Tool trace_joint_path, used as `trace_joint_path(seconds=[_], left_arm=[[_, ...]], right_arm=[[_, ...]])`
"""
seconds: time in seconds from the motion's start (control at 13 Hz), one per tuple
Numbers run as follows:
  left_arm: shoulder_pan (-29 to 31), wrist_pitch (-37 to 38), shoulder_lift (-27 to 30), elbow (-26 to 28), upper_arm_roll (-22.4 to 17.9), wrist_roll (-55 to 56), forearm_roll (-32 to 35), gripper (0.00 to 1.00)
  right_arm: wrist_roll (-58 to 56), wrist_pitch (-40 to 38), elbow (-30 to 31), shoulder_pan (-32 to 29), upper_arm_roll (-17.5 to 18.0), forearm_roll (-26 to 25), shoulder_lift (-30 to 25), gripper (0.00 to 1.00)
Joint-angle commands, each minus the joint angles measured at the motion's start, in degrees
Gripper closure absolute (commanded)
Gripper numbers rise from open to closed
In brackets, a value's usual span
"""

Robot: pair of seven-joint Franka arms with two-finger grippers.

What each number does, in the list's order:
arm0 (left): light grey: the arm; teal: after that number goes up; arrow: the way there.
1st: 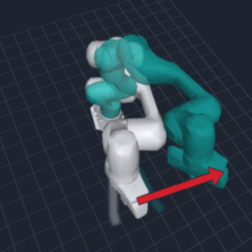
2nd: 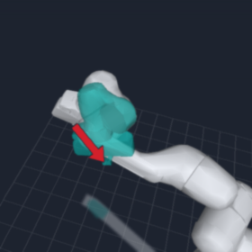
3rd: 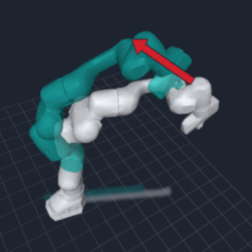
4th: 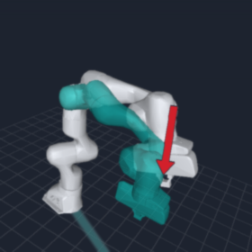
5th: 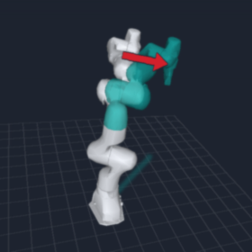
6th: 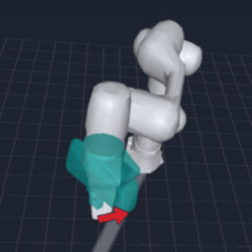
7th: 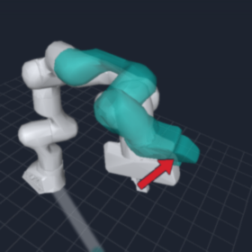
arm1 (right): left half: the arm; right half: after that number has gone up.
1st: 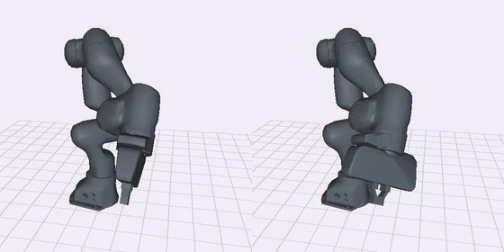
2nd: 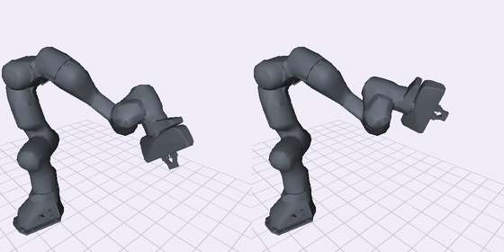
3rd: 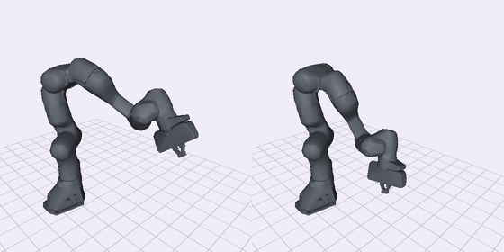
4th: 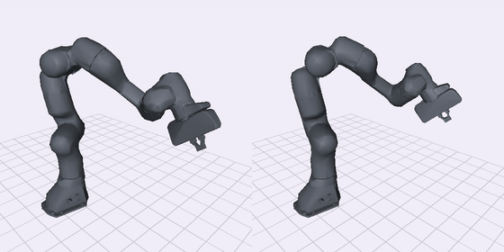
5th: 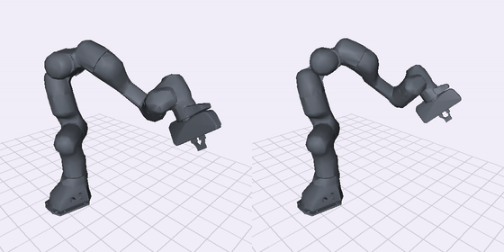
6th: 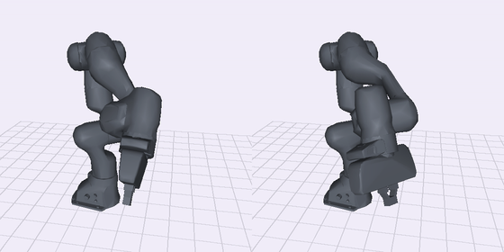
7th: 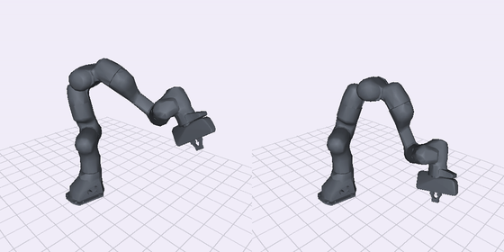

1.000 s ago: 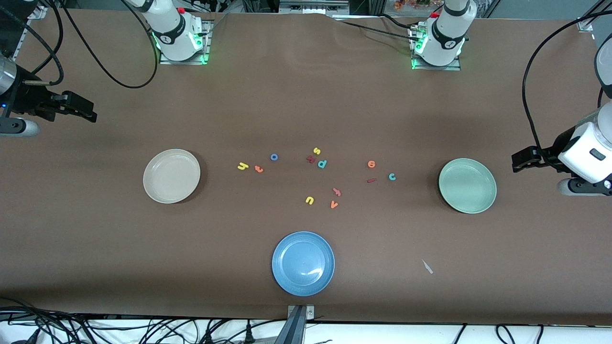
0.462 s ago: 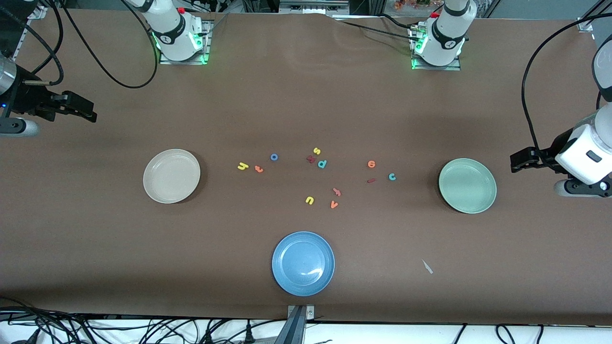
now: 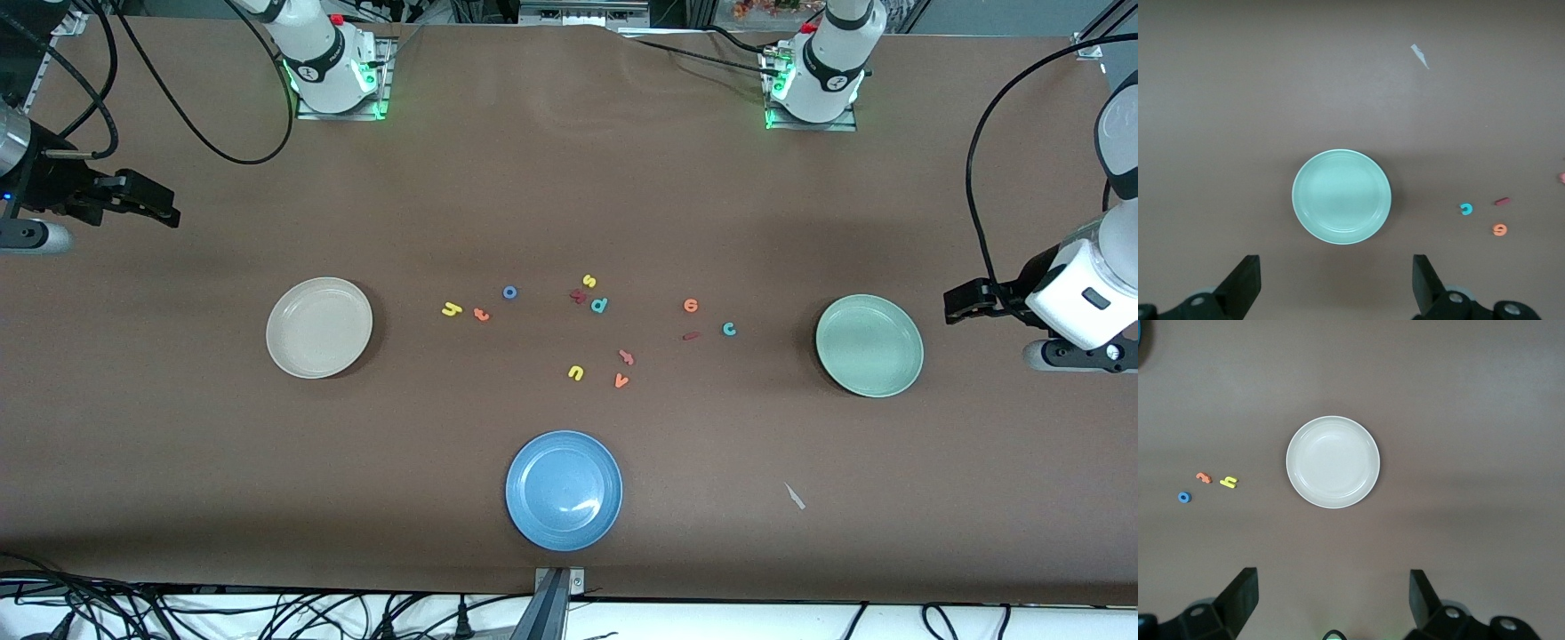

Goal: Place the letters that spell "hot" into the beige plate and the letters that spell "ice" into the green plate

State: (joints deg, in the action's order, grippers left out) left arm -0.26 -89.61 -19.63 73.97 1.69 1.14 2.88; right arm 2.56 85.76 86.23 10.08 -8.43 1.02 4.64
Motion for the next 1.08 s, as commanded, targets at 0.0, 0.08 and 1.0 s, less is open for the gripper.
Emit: trace_joint_path(seconds=[0.0, 0.08, 1.0], left_arm=[[0.52, -0.30, 0.38, 0.21, -0.02, -1.14, -2.00, 0.00], [0.52, -0.30, 0.38, 0.21, -0.02, -1.05, -2.09, 0.00], [0.44, -0.30, 0.38, -0.05, -0.02, -0.79, -2.00, 0.00]], right_arm=[[0.42, -0.77, -0.97, -0.41, -0.09, -0.05, -0.34, 0.00], [0.86, -0.68, -1.06, -0.41, -0.53, 0.04, -0.25, 0.00], [1.21, 1.69, -1.06, 1.08, 0.35, 0.48, 0.72, 0.00]])
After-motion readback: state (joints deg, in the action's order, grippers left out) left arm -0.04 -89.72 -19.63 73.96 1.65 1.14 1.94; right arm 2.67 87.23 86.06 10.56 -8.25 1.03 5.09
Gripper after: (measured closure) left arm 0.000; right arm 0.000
